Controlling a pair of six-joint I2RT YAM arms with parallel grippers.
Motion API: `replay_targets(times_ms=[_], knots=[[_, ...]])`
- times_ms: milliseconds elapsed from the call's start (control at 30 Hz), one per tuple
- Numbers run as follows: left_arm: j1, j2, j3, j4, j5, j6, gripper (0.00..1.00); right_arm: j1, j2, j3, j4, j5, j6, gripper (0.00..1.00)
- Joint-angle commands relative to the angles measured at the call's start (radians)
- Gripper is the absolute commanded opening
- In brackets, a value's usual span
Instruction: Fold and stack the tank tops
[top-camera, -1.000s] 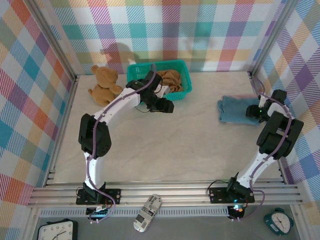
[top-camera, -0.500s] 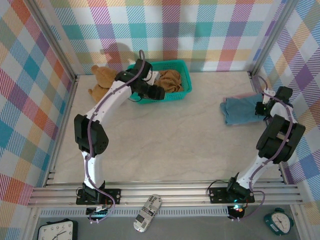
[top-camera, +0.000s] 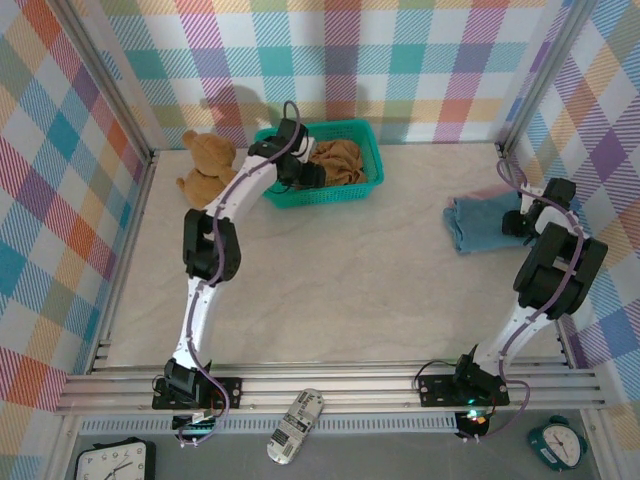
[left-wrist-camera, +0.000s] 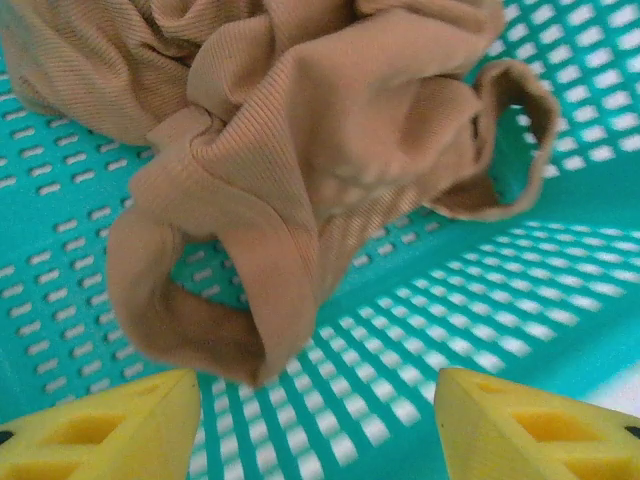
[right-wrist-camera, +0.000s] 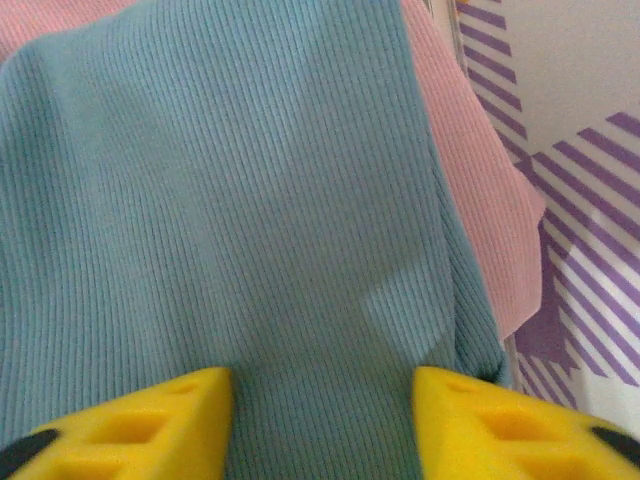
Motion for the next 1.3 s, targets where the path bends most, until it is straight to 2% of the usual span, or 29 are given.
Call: replay_targets(times_ms=[0, 100, 233, 367, 500, 600, 733, 767, 833, 867, 900, 967, 1067, 1267], knots=[[0.018, 0.051, 0.093, 0.028, -0.046, -0.003, 0.64, 0.009, -0.075, 0.01, -0.012, -0.007, 0.016, 0.6], [0.044, 0.121, 0.169, 0.025, -0.053, -0.009, 0.64, 0.021, -0.144, -0.024, -0.019, -0.033, 0.043, 0.65], [0.065, 0.193, 0.255, 0.063, 0.028, -0.003, 0.65, 0.032, -0.25, -0.066, -0.031, -0.137, 0.117, 0.76], [0.071, 0.239, 0.28, 0.151, 0.123, 0.016, 0.65, 0.073, -0.347, -0.098, -0.052, -0.199, 0.168, 0.78], [0.073, 0.325, 0.394, 0.114, 0.152, 0.021, 0.64, 0.13, -0.43, -0.109, -0.11, -0.273, 0.211, 0.79], [0.073, 0.345, 0.4, 0.139, 0.207, 0.023, 0.62, 0.193, -0.488, -0.106, -0.163, -0.285, 0.211, 0.8], [0.073, 0.353, 0.401, 0.166, 0.257, 0.026, 0.49, 0.254, -0.529, -0.094, -0.215, -0.339, 0.234, 0.81], [0.074, 0.352, 0.401, 0.167, 0.262, 0.027, 0.4, 0.274, -0.536, -0.089, -0.227, -0.346, 0.243, 0.82], [0.073, 0.344, 0.407, 0.163, 0.253, 0.028, 0.14, 0.312, -0.547, -0.091, -0.224, -0.376, 0.284, 0.82], [0.073, 0.334, 0.408, 0.164, 0.243, 0.029, 0.05, 0.337, -0.551, -0.095, -0.218, -0.403, 0.313, 0.82], [0.073, 0.32, 0.409, 0.166, 0.23, 0.028, 0.0, 0.362, -0.554, -0.101, -0.211, -0.412, 0.353, 0.82], [0.074, 0.279, 0.408, 0.168, 0.207, 0.029, 0.0, 0.42, -0.565, -0.12, -0.187, -0.394, 0.403, 0.83], [0.076, 0.198, 0.409, 0.166, 0.192, 0.034, 0.0, 0.479, -0.58, -0.174, -0.074, -0.439, 0.532, 0.84], [0.075, 0.002, 0.408, 0.068, 0.181, 0.073, 0.0, 0.609, -0.539, -0.215, 0.072, -0.405, 0.666, 0.86]])
